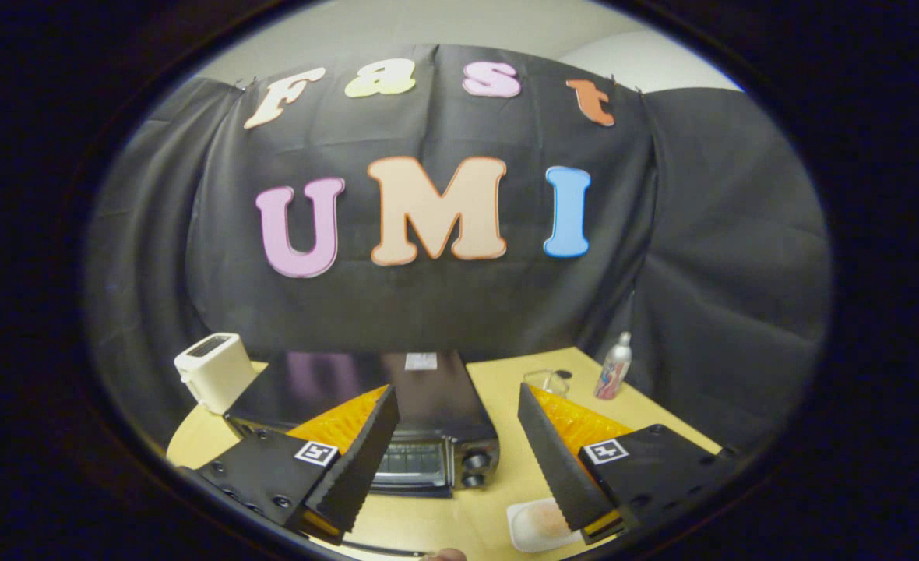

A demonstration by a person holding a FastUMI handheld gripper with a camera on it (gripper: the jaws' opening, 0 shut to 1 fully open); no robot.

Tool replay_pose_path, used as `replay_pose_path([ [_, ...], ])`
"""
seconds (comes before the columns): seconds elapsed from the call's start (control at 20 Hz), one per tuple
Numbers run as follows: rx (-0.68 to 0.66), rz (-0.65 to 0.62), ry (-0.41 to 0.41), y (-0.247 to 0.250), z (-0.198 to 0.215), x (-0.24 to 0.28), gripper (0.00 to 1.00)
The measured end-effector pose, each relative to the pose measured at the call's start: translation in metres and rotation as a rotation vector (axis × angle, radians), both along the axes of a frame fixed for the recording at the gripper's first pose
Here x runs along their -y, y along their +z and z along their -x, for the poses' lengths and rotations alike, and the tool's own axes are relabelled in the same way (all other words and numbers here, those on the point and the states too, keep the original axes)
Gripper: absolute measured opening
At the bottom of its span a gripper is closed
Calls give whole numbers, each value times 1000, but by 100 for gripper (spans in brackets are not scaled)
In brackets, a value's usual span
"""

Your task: Open the toaster oven, put the food inside, and close the toaster oven door.

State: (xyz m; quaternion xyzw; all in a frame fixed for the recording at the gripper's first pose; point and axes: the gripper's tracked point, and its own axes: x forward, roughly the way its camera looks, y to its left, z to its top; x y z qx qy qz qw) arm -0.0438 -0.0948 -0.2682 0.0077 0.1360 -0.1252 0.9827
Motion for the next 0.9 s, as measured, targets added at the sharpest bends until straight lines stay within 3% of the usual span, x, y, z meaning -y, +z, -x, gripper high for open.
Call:
replay_pose_path([
  [0.25,-16,-29,-222,0,3,59,98],
  [0.4,-87,-70,-297,-31,17,82,98],
  [0.7,-370,-11,-298,-125,69,104,98],
  [0.9,-521,-44,-289,-194,100,104,99],
])
